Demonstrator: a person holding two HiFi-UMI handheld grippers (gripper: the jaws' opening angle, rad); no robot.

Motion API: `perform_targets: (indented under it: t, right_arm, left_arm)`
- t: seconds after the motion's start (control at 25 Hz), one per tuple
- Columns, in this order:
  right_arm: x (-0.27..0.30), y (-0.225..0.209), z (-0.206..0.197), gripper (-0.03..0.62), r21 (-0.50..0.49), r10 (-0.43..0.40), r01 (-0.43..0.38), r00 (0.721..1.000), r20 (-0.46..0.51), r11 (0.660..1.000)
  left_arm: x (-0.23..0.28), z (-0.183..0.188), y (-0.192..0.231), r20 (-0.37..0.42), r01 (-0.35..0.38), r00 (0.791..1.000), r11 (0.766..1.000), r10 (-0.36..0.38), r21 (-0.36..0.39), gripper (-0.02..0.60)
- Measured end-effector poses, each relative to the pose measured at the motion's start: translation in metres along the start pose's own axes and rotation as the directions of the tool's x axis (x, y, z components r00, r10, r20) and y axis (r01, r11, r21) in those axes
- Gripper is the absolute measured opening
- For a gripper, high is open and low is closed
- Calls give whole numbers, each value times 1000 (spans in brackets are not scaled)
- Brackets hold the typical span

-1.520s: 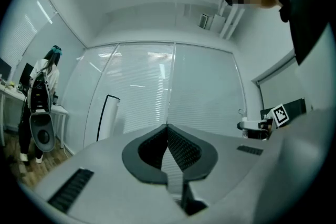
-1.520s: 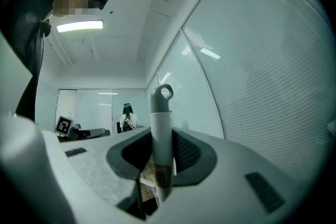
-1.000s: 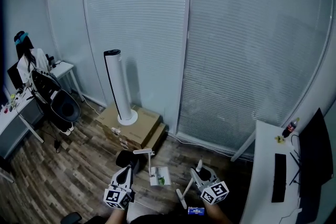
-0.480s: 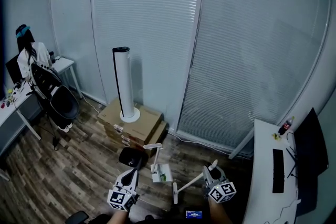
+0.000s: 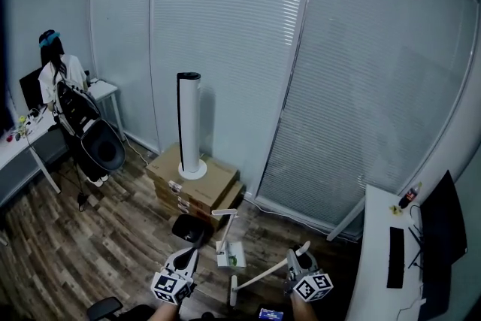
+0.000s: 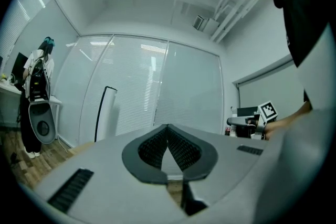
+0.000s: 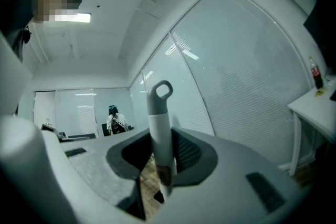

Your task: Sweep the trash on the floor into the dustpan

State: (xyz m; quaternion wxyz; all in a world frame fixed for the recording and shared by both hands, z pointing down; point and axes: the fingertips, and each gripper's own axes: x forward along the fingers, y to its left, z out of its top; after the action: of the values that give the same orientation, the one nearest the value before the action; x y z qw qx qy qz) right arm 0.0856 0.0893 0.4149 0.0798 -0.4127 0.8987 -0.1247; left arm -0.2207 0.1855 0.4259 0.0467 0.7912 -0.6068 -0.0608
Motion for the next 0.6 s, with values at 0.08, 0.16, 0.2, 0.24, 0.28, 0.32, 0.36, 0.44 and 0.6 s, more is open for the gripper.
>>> perform_targets:
  t: [0.08, 0.16, 0.2, 0.24, 0.28, 0.32, 0.36, 0.44, 0.6]
  right_arm:
    - [2, 3, -4, 98, 0, 20, -20, 1000, 3, 1000]
    - [3, 7, -3, 98, -19, 44, -44, 999, -3, 999]
    - [1, 10, -2, 98, -34, 58, -59, 998, -5, 998]
    - [-2, 13, 0, 97, -48, 74, -74, 997, -6, 996]
    - [-6, 15, 0, 97, -59, 89, -89, 996, -6, 994]
    - [-9, 16, 1, 97, -65, 102, -102, 995, -9, 993]
    - [-13, 16, 0, 97, -67, 111, -111, 994, -14, 991]
    - [-22, 11, -5, 97, -68, 115, -117, 993, -34, 991]
    - [-39, -11, -9, 98, -79, 93, -97, 995, -46, 992]
  left_arm:
    - [0, 0, 0, -3, -16, 1000, 1000, 16, 7, -5]
    - [3, 3, -2, 2, -32, 999, 999, 32, 0, -5]
    - [4, 5, -7, 4, -32, 999, 999, 32, -5, -5]
    - [6, 5, -12, 5, -27, 1000, 1000, 27, -10, -5]
    - [8, 4, -18, 2, -22, 1000, 1000, 22, -15, -5]
    - [10, 3, -22, -2, -20, 1000, 1000, 20, -16, -5]
    - [12, 3, -26, -4, -19, 1000, 1000, 19, -16, -5]
    - [13, 4, -37, -5, -12, 1000, 1000, 12, -11, -5]
    - [14, -10, -60, -32, 4, 999, 1000, -4, 17, -5]
